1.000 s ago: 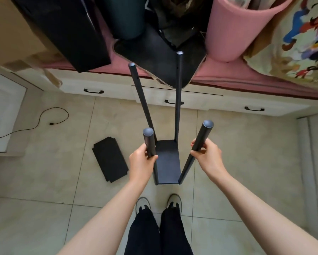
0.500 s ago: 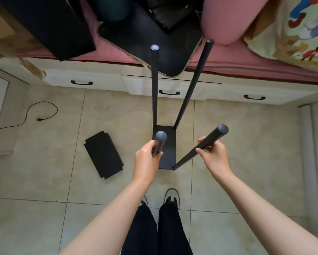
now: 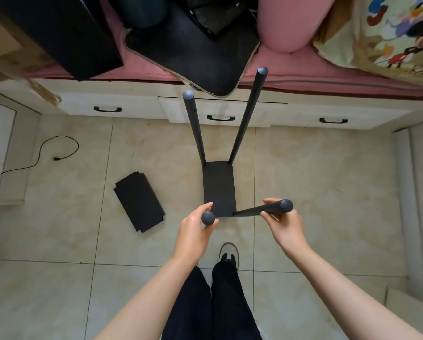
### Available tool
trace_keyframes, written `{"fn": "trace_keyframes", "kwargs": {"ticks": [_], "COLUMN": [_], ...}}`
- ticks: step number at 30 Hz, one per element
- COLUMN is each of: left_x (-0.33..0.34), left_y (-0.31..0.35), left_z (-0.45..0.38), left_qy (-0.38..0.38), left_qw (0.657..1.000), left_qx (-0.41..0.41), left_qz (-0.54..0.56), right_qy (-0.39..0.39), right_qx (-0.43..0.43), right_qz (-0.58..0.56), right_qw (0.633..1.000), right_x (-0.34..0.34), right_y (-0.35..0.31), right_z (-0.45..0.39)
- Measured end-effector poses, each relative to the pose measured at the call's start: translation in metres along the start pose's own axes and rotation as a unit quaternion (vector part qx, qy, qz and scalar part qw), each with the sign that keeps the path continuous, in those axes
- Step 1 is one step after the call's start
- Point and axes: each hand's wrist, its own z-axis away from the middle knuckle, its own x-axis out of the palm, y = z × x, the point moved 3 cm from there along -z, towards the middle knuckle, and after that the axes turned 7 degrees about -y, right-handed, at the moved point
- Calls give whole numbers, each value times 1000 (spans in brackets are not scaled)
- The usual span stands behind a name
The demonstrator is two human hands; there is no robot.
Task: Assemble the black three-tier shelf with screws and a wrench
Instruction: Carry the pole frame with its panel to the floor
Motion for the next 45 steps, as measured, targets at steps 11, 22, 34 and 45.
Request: {"fn": "trace_keyframes", "kwargs": {"ticks": [11,22,34,45], "left_x": [14,5,-38,-112], "left_y": [-25,-7,55,35], "left_z": [20,60,139,275], "left_qy": [-48,-31,37,223], "left_qw": [997,997,998,964], "left_qx": [-61,-65,-25,-42], "left_qz": [6,-1,38,140], "right_qy": [-66,-69,-145,-251], "right_qx": [24,52,-73,-146], "right_qz": [27,74,196,215], "right_qw": [997,994,967,933], "right_x": [6,-3,-18,50], "right_y": [27,7,-105,-176], "right_z": [28,55,129,211]}}
